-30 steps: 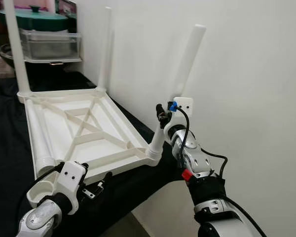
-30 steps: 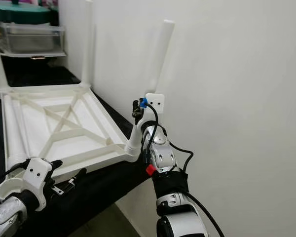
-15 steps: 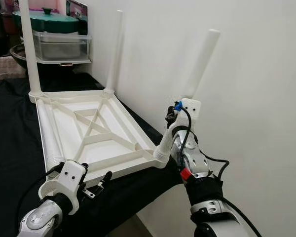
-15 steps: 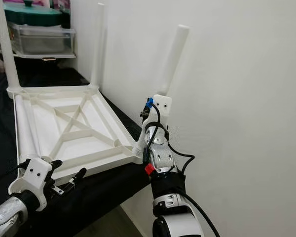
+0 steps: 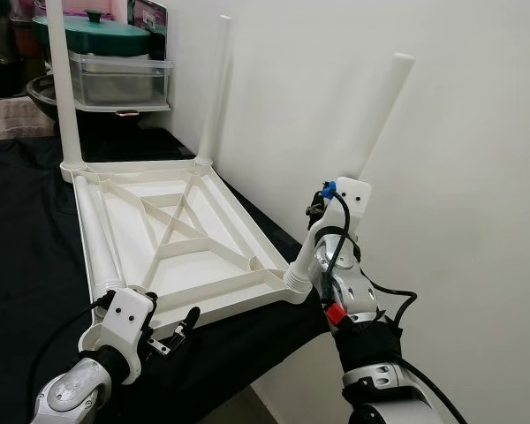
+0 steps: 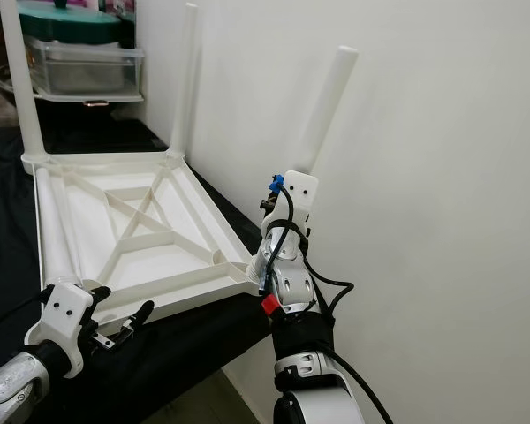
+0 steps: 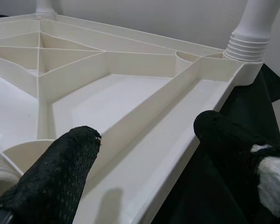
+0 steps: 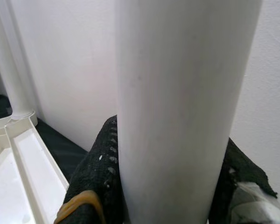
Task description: Building children table
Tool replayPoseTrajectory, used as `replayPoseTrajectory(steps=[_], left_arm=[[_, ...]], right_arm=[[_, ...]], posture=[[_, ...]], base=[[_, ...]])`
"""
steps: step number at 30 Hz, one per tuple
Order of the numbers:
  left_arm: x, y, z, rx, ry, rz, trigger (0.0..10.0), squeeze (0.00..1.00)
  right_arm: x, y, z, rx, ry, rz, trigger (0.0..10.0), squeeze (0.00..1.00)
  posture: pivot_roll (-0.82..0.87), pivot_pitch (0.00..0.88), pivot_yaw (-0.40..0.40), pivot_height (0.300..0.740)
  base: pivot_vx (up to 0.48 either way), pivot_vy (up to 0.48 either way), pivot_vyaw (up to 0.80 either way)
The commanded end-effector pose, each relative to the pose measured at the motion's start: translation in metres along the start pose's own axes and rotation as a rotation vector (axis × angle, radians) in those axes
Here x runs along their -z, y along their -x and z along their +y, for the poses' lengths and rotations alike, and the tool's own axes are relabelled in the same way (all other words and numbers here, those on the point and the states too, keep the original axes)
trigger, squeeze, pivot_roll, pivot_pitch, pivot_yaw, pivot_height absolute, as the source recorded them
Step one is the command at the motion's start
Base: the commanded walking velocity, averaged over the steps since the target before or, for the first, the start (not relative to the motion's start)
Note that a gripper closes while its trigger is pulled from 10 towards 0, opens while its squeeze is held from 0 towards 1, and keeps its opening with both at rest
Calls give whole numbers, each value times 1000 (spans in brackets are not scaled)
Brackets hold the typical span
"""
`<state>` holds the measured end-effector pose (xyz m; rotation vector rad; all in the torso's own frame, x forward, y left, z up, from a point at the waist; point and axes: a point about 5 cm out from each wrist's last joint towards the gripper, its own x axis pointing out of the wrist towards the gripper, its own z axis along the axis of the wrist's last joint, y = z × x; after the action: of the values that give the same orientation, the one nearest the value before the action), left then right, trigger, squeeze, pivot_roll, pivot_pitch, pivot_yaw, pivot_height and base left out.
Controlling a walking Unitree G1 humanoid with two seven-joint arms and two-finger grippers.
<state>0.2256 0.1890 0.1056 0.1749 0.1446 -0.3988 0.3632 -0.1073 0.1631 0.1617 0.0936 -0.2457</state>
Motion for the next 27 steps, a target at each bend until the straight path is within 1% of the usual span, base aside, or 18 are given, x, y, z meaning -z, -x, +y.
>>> replayPoseTrajectory(steps=[1,7,15,19,25,26,27], left_arm=[[2,-3,-5,20,3,7,10000,0],[2,-4,-5,23,1,8,10000,0],[2,-3,-5,26,0,8,10000,0],[2,-4,-5,31,-2,8,10000,0],[2,-4,-5,33,-4,8,10000,0],[2,-5,-5,34,-5,8,10000,0],[2,-5,-5,34,-5,8,10000,0]], right_arm=[[66,11,-17,45,73,307,10000,0],[64,11,-17,27,90,298,10000,0],[62,11,-17,17,91,290,10000,0],[55,11,-14,-4,72,259,10000,0],[50,10,-15,-4,63,238,10000,0],[44,10,-16,-9,56,212,10000,0],[44,10,-16,-9,56,212,10000,0]], posture=[[131,0,-204,740],[130,0,-203,740],[128,0,-199,740],[128,0,-198,740],[128,0,-194,740],[128,0,-194,740],[128,0,-194,740]], base=[[0,0,0],[0,0,0],[0,0,0],[0,0,0],[0,0,0],[0,0,0],[0,0,0]])
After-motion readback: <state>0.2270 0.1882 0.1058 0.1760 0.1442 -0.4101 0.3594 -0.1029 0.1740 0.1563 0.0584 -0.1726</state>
